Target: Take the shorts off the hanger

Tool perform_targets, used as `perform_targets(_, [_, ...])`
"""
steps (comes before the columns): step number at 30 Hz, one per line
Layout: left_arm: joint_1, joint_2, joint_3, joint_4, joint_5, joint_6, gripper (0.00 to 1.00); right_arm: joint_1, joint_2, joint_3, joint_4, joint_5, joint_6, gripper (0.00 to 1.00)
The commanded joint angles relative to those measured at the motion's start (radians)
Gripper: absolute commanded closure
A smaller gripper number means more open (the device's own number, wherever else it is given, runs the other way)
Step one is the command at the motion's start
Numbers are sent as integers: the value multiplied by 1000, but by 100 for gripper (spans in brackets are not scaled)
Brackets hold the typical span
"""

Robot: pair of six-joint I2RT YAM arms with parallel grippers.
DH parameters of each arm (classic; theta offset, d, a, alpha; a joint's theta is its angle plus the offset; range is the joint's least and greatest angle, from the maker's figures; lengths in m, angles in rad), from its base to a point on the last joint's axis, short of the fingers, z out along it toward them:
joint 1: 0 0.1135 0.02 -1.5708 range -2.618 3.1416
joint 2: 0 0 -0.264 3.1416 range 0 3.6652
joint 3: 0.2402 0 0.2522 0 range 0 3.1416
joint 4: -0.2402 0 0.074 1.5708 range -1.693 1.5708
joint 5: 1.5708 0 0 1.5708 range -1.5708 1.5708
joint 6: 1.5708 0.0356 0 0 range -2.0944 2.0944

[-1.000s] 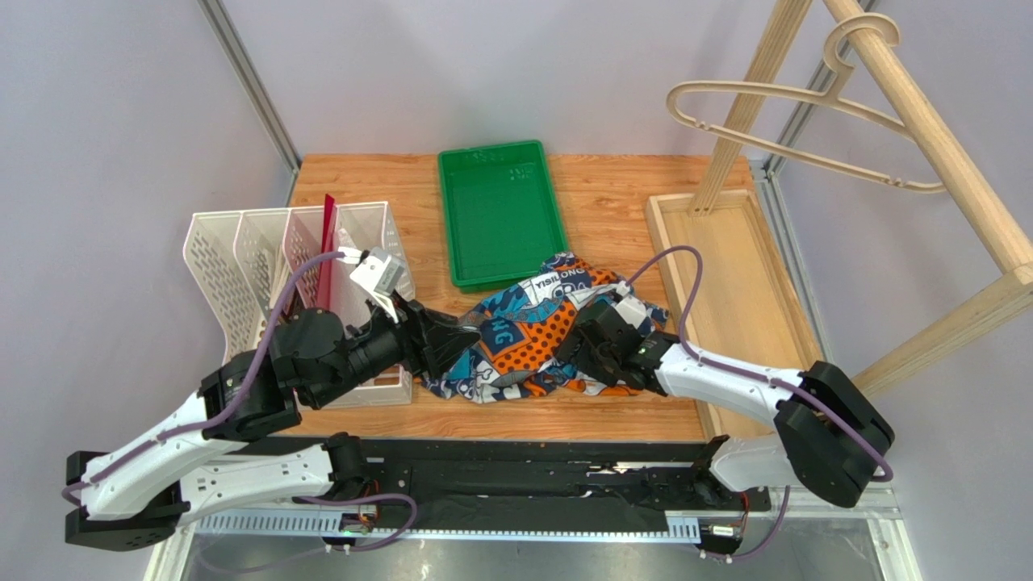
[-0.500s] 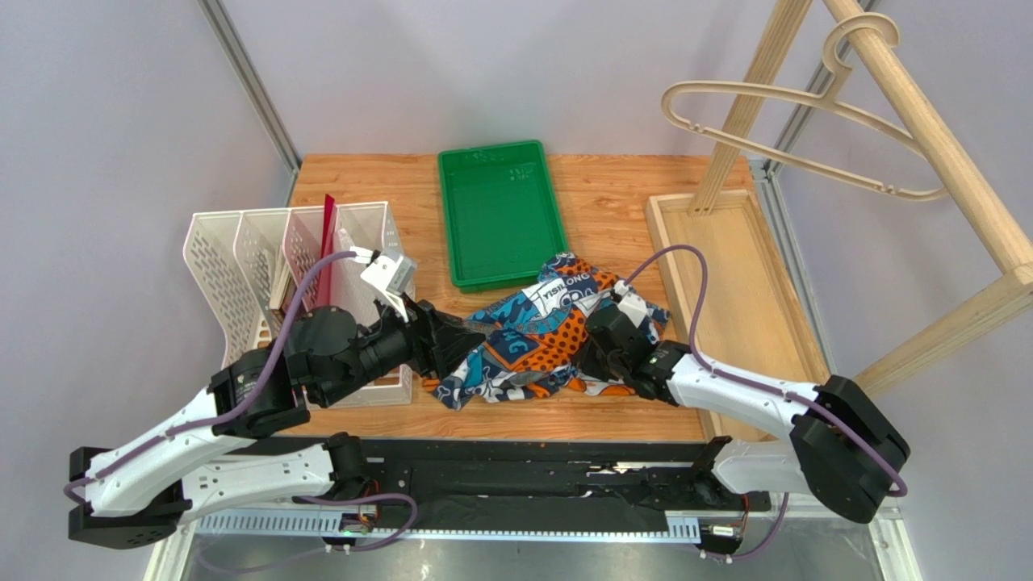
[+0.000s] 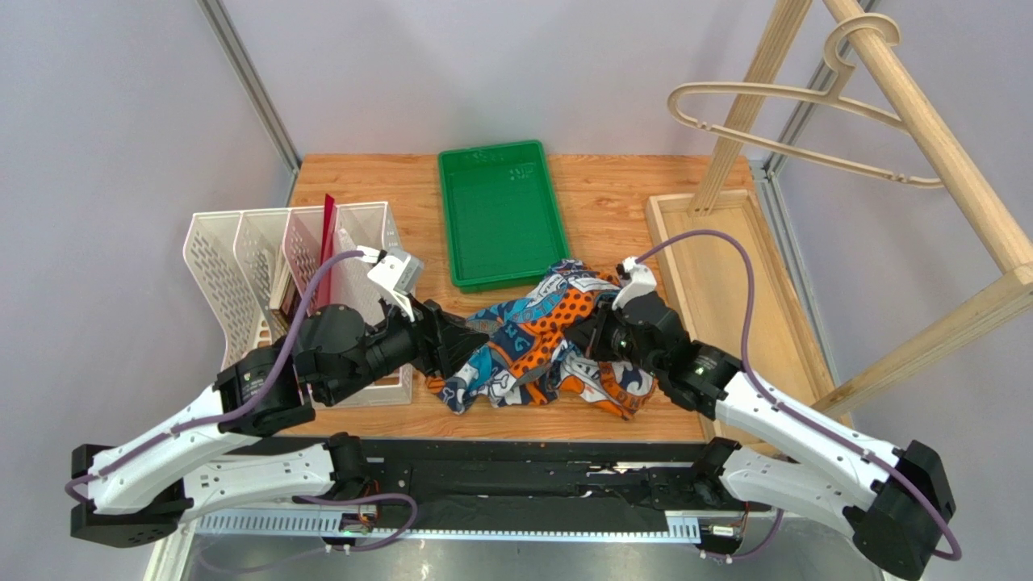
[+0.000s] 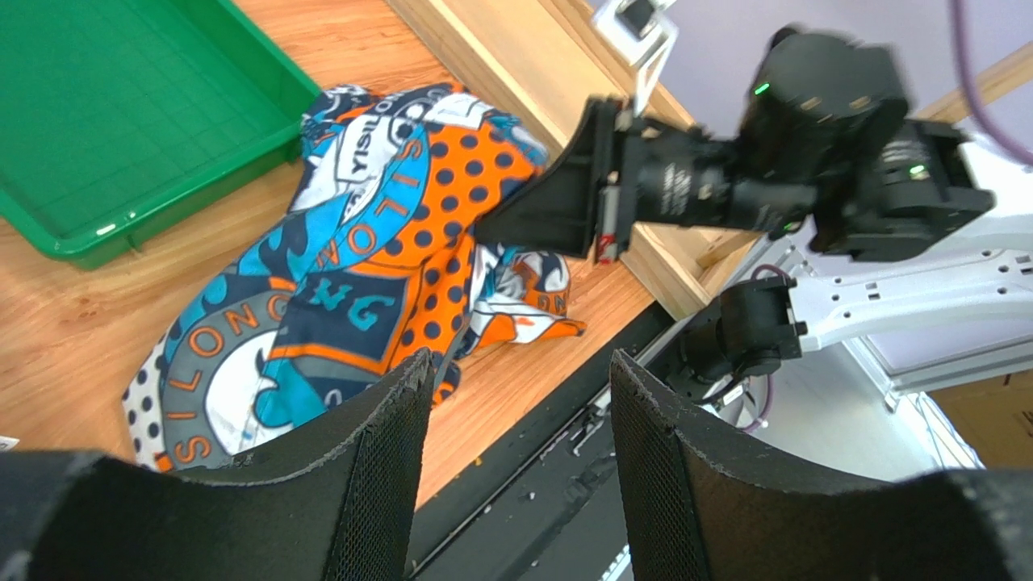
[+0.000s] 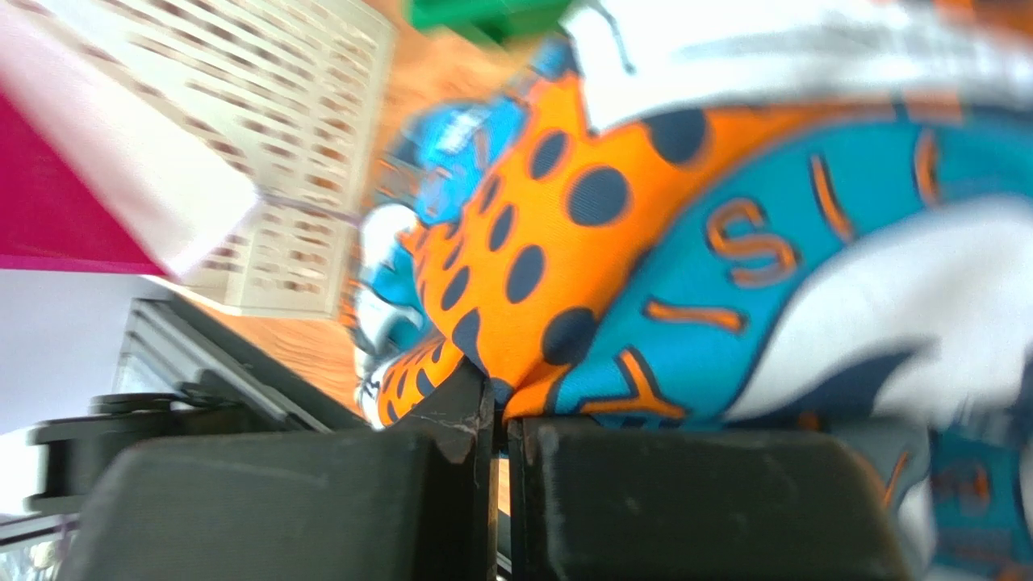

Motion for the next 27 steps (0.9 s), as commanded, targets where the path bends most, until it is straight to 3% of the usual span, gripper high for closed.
perform_targets(1, [-4, -2, 12, 16, -4, 14, 39, 3, -28, 146, 15, -14, -111, 100])
perform_targets(7, [-4, -30, 7, 4, -13, 13, 39, 3, 73, 389, 2, 9, -184, 100])
perform_targets(18, [-4, -108, 3, -53, -47, 16, 39, -24, 431, 910, -47, 276, -207, 100])
perform_targets(27, [-4, -145, -9, -58, -54, 19, 38, -26, 708, 1150, -36, 557, -163, 100])
